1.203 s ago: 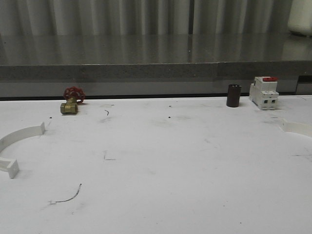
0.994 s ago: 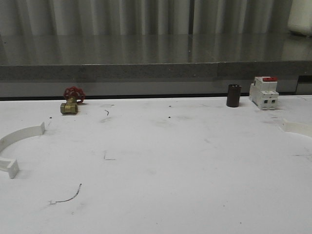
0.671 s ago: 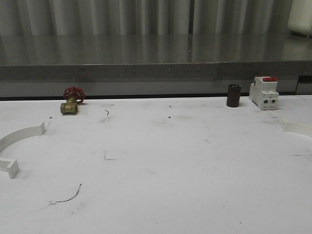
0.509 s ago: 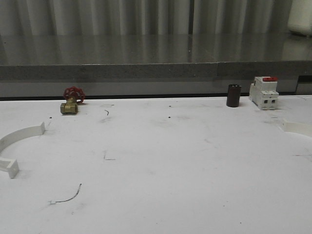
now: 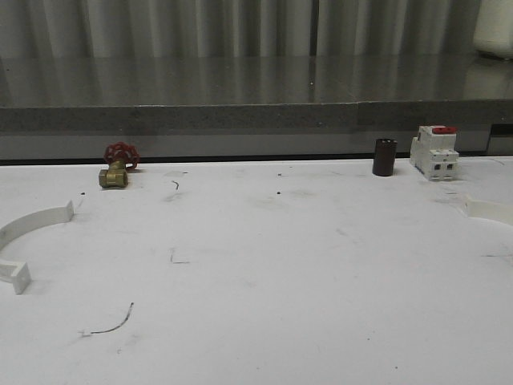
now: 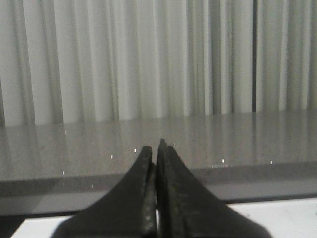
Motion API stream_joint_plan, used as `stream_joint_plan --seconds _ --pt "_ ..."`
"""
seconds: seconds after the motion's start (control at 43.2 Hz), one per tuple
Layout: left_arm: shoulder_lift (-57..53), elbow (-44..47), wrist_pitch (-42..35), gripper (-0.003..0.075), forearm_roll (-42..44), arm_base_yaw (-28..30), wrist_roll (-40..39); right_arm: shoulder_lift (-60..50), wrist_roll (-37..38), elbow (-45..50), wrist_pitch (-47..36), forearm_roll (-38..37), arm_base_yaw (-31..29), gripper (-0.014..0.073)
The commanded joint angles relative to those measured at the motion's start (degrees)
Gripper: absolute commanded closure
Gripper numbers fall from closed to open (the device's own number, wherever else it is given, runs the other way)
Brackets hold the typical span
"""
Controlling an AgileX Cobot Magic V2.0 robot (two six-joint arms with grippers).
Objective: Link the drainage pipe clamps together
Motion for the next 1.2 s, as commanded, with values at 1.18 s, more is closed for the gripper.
stream_joint_plan --seconds 1.18 --pt "39.4 -28.1 29.2 0.0707 -0.6 -0.3 -0.7 36.3 -0.2 -23.5 27.4 -1.2 -0.3 0.0508"
